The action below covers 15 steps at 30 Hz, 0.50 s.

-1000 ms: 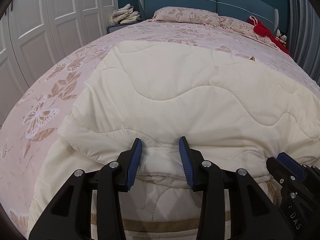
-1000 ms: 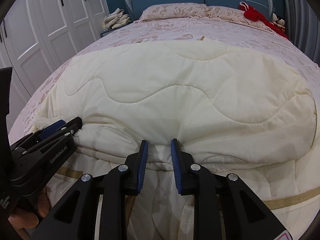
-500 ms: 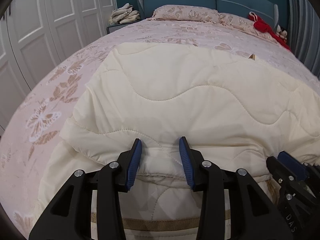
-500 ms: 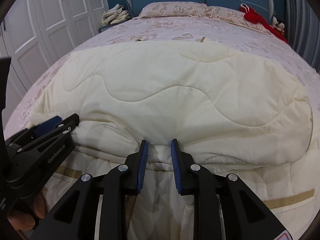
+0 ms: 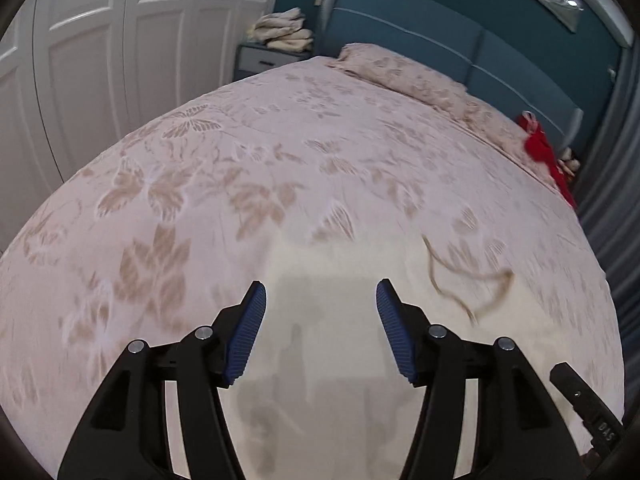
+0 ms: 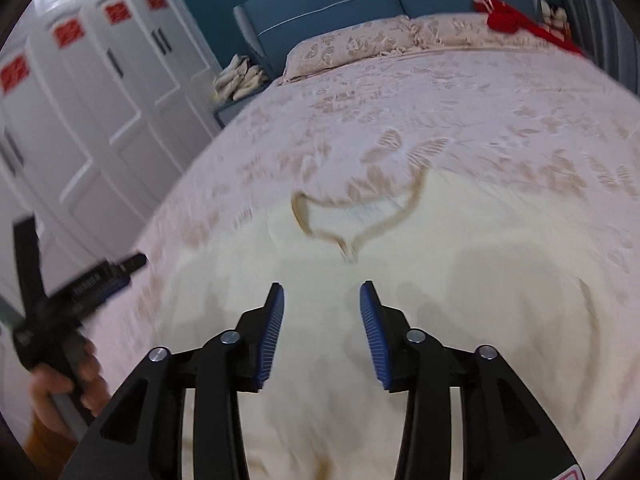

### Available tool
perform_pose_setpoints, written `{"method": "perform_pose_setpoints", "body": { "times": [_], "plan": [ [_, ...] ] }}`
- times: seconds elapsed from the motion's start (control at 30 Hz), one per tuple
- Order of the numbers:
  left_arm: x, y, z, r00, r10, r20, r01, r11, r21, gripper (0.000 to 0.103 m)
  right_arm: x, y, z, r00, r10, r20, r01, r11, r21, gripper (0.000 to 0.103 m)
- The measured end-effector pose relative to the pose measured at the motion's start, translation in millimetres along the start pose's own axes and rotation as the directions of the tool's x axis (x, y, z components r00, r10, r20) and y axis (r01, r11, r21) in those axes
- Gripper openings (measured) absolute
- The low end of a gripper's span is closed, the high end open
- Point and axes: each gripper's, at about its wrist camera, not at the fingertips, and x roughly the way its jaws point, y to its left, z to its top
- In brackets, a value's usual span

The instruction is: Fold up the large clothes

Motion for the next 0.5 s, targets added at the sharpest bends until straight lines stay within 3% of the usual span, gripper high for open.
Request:
{"method": "perform_pose_setpoints", "body": {
  "times": [0.1,0.2,0.33,0.5],
  "plan": [
    [30.0,-7.8,21.3,1.000,0.027,-0.010,-0.026,0.999,0.027,0.055,48.0,9.8,28.6,0.999,0.029,-0.032,-0.029,0.999,0.018,0.043],
    [69.6,-10.6,26.3,0.996,0.040,-0.074,-0.039,0.999,0.027,0.055,93.5,18.9,45.1,0.997,0.033,-0.076,-0.032,0.999,0.017,0.043],
    [111.7,-4.9,14.5,0.989,0.071,-0.128,-0.069,0.997,0.022,0.055,151.1,26.4,60.6,0.989,0.029,-0.145,-0.023,0.999,0.041,0.043],
    [130.2,-0.6,-5.0,0.988,0.123,-0.098,-0.117,0.991,0.067,0.055,204.1,33.3,52.9,0.973,-0.015,-0.232,0.012,1.000,-0.015,0.044]
  ]
}}
